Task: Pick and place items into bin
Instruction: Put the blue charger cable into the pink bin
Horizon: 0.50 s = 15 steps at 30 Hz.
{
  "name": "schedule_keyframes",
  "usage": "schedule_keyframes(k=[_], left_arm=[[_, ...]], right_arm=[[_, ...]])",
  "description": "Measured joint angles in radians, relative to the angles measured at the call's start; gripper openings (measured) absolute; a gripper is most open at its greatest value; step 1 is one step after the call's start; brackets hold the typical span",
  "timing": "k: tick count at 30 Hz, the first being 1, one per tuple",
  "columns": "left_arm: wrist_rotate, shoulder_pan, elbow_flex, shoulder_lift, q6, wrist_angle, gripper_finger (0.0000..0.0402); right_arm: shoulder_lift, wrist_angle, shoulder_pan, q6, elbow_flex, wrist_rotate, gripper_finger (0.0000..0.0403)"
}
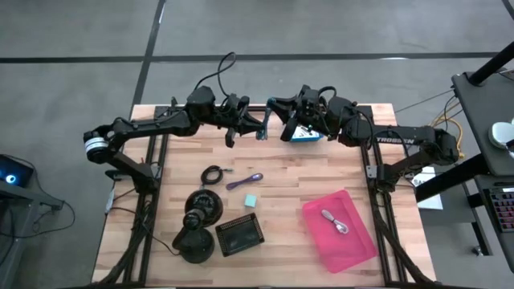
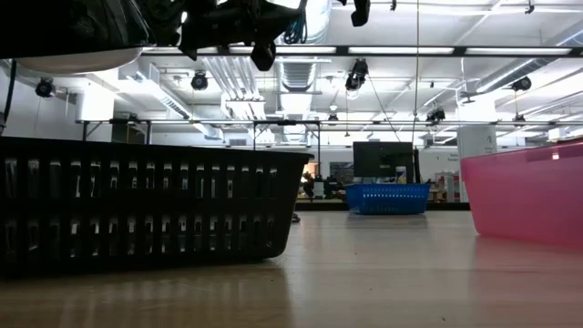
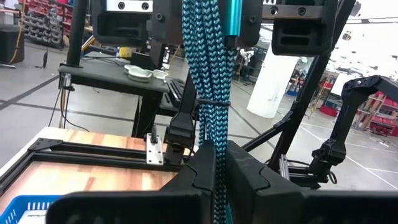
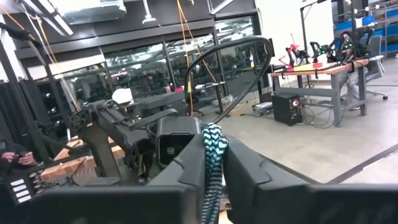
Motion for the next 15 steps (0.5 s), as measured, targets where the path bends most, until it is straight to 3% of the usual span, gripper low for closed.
schedule_keyframes(k=[15], left_arm=[[0.006, 0.0, 0.0, 0.0, 0.0, 0.0, 0.007]], right_arm=[[-0.03, -0.005, -0.001, 0.0, 0.003, 0.004, 0.0014]])
